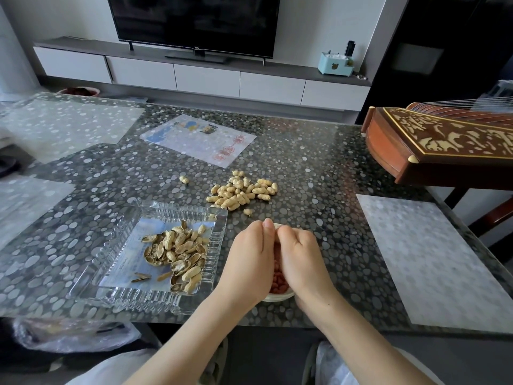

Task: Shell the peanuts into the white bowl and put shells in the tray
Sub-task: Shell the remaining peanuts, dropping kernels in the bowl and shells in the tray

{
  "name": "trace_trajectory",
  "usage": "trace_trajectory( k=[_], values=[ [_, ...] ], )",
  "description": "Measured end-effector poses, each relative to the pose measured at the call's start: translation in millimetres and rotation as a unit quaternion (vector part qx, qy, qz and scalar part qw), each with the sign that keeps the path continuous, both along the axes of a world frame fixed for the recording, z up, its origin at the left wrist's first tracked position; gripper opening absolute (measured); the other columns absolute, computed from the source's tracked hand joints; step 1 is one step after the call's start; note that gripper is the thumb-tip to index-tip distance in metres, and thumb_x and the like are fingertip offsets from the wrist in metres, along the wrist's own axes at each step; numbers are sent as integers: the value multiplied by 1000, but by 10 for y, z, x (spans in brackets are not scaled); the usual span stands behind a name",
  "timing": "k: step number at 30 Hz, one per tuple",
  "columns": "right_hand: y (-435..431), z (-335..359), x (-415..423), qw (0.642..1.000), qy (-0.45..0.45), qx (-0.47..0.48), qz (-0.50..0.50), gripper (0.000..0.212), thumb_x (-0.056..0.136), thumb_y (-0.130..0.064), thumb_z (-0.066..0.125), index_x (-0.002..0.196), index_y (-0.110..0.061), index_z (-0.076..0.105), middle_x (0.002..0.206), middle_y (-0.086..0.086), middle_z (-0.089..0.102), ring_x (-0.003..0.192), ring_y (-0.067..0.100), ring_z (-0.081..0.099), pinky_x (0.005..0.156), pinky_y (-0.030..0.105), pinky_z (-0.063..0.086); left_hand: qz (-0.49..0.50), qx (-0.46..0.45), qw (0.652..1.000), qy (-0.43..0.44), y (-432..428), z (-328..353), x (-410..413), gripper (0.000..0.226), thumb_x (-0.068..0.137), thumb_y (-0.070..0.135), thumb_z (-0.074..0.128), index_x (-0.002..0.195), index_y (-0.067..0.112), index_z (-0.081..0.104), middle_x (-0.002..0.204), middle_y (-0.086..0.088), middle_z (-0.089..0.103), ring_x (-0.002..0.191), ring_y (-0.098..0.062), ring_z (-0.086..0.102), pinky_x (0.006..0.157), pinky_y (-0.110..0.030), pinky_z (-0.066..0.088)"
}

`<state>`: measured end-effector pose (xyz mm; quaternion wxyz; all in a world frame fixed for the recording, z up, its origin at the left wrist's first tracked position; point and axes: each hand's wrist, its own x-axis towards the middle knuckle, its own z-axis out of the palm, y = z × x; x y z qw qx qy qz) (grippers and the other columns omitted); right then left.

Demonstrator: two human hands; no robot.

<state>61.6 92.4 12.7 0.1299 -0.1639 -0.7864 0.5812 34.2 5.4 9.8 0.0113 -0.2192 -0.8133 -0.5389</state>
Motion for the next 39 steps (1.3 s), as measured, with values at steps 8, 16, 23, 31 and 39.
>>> trace_trajectory(
  k=[8, 16, 23, 31, 39],
  values=[
    [95, 181, 125, 986, 52, 48, 153, 48, 95, -40, 33, 94, -7, 67, 80, 0, 69, 76, 5, 65, 67, 15, 49, -112, 126, 976, -140, -154, 148, -79, 42, 87, 54, 35, 71, 18, 49, 59, 17, 46, 59, -4, 42, 64, -26, 38],
    [-56, 58, 85, 988, 82, 122, 49, 34, 99, -30, 40, 76, -18, 62, 67, -4, 64, 65, 7, 62, 58, 23, 48, -79, 207, 950, -221, -108, 82, -40, 48, 86, 53, 38, 78, 10, 56, 71, -2, 59, 71, -19, 55, 70, -40, 47],
    [-71, 130, 88, 998, 50, 27, 37, 44, 101, -28, 38, 71, -9, 63, 60, 1, 61, 57, 8, 54, 56, 26, 43, -21, 115, 988, -97, -54, 97, 6, 43, 100, 37, 31, 76, 9, 54, 66, 3, 54, 61, -7, 47, 61, -31, 42],
    [113, 206, 51, 989, -81, -114, 57, 44, 101, -36, 39, 79, -13, 69, 56, -10, 60, 51, -1, 57, 49, 12, 44, -62, 120, 978, -160, -119, 74, -57, 44, 94, 45, 37, 84, 9, 60, 63, 6, 59, 57, -8, 53, 60, -26, 42],
    [333, 236, 22, 986, -143, -69, 52, 46, 100, -39, 40, 65, -15, 57, 40, -11, 43, 35, 1, 37, 46, 20, 25, 4, 43, 993, -110, -195, 108, -200, 34, 95, 28, 54, 66, 13, 66, 48, 6, 56, 45, -5, 46, 55, -23, 41]
  ],
)
